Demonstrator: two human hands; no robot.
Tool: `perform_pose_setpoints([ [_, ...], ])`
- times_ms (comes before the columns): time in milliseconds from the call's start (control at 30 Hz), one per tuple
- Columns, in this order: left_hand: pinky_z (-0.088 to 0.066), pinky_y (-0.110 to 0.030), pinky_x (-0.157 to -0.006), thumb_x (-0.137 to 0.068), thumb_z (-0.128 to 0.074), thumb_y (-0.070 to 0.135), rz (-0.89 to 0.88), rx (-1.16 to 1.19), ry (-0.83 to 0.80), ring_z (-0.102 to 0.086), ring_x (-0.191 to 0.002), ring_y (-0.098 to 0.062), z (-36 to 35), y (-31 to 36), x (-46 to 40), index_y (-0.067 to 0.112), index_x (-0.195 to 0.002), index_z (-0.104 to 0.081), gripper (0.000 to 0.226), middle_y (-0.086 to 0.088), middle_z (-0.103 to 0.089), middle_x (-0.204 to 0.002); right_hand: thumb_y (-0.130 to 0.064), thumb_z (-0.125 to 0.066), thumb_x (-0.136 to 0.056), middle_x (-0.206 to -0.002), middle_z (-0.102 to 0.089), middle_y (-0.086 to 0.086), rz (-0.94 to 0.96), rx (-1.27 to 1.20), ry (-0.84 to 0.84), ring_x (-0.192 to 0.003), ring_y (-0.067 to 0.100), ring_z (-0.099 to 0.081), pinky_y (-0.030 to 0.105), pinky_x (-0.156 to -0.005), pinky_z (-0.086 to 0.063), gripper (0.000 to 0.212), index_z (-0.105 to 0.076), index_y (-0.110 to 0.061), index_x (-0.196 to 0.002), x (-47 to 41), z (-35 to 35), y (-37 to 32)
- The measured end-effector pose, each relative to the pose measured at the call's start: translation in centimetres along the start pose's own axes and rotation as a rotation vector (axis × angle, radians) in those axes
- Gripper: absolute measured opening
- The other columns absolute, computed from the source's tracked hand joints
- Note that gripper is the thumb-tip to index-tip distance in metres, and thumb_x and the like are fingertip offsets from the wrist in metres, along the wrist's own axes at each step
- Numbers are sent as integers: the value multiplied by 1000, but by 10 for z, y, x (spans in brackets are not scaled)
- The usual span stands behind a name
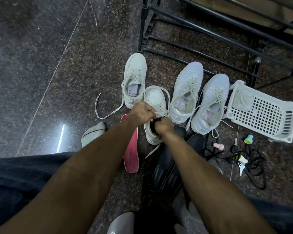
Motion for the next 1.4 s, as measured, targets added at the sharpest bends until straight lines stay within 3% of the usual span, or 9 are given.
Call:
perform_pose_setpoints([
  [100, -54, -34, -91, -74, -82, 15, -4, -11, 11, -69, -92, -15, -4, -1, -1, 12, -87, -78, 15, -2, -76, -95, -15, -58, -85, -84, -72, 19, -23, -74, -12, -62, 27, -65, 24, -41, -38, 13, -63, -15, -73, -5, 6, 6],
  [267, -54, -29, -75, -77, -78, 16, -99, -54, 56, -68, -78, -12, -10, -8, 10, 17, -74, -77, 3, 5, -73, -78, -17, -69, -84, -60, -63, 7, -87, -298, 162, -52, 25, -67, 32, -49, -49, 32, -55, -16, -56, 7, 2, 15],
  [400, -55, -31, -75, -78, -77, 16, -130, -51, 62, -67, -77, -11, -11, -11, 15, 16, -71, -76, 7, 7, -72, -77, -12, -71, -84, -61, -61, 3, -206, -511, 169, -41, 15, -52, 28, -50, -47, 23, -58, -17, -66, 13, 5, 13],
  [600, -55, -38, -76, -80, -78, 19, -131, -71, 64, -69, -79, -17, -10, -8, 15, 17, -78, -77, 3, 1, -73, -80, -15, -75, -72, -68, -63, 5, -114, -264, 171, -60, 21, -57, 34, -57, -50, 11, -65, -11, -74, 17, 30, 4],
  [900, -56, -32, -77, -81, -76, 24, -58, -119, 79, -68, -81, -18, -18, 0, 17, 18, -77, -75, 7, 0, -73, -80, -3, -67, -76, -49, -47, 1, -16, 140, -32, -40, 13, -41, 22, -43, -31, 20, -54, -12, -64, 36, 91, -7],
  [1067, -50, -35, -97, -85, -68, 9, -78, -139, 107, -63, -106, -22, -20, 1, 36, 19, -113, -70, 30, -3, -65, -121, -9, -66, -76, -56, -44, 2, 90, 227, -147, -43, 12, -35, 20, -43, -26, 17, -53, -14, -67, 51, 107, 13],
  [1200, -51, -42, -90, -89, -59, 13, -167, -364, 219, -54, -119, -28, -26, -1, 69, 22, -146, -35, 63, -3, -37, -146, -11, -62, -80, -51, -36, 0, 97, 313, -271, -43, 13, -30, 19, -40, -23, 13, -54, -12, -69, 67, 98, 43],
  [1333, -49, -41, -90, -92, -55, 43, 178, -254, 161, -60, -110, -37, -37, -24, 77, 15, -134, -44, 52, -14, -58, -127, -4, -58, -82, -44, -33, -1, 86, 155, -329, -35, 12, -28, 18, -38, -22, 33, -47, -15, -53, 84, 79, 71],
  [1400, -56, -39, -81, -96, -48, 44, 199, -227, 53, -69, -86, -32, -38, -25, 77, 9, -116, -55, 41, -14, -69, -103, 0, -59, -81, -44, -35, 0, 77, 105, -347, -34, 13, -30, 18, -36, -21, 35, -47, -14, -52, 89, 69, 83],
])
Point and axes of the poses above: each hand's wrist, its own x-axis away from the middle knuckle, its own z-axis out of the back of the hand, y = z × x, the point moved 2 cm from there along -x, towards the middle knuckle
